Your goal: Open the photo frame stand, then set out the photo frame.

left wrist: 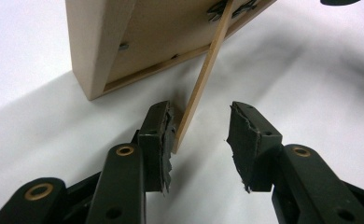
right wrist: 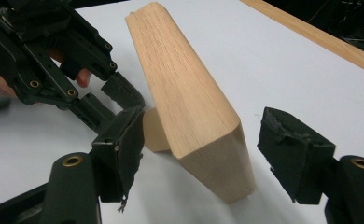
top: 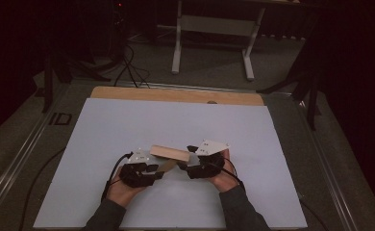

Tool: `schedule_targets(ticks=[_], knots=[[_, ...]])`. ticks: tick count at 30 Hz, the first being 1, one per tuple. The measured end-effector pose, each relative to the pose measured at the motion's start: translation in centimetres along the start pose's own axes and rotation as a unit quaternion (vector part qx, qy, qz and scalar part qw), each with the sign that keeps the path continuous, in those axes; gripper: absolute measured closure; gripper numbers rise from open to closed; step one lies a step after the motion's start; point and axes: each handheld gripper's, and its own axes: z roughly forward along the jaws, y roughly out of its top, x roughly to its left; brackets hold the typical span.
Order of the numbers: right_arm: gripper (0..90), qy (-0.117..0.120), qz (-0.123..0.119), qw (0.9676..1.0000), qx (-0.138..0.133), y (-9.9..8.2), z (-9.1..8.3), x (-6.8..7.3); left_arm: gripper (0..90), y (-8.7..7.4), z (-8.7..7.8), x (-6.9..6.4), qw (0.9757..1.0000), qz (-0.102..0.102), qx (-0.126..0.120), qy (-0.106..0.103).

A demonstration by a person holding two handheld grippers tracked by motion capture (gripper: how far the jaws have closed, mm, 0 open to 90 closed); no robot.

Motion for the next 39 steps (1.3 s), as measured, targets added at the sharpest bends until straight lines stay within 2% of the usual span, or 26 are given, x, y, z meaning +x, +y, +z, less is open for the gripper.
schedule_targets(ticks=[19,29,39], knots=[[30.4,0.012,0.001,0.9998,-0.018,0.5,-0.7,0.0,59.3,0.0,-1.3,0.3,0.9996,-0.002,-0.024,0.017],[34.6,0.022,0.017,0.9988,-0.040,0.8,-1.4,-0.3,61.0,0.1,-1.7,0.3,0.9991,0.002,-0.036,0.021],[40.3,0.021,0.025,0.9976,-0.061,1.1,-2.4,-0.6,64.9,0.2,-2.0,0.4,0.9990,-0.002,-0.040,0.018]])
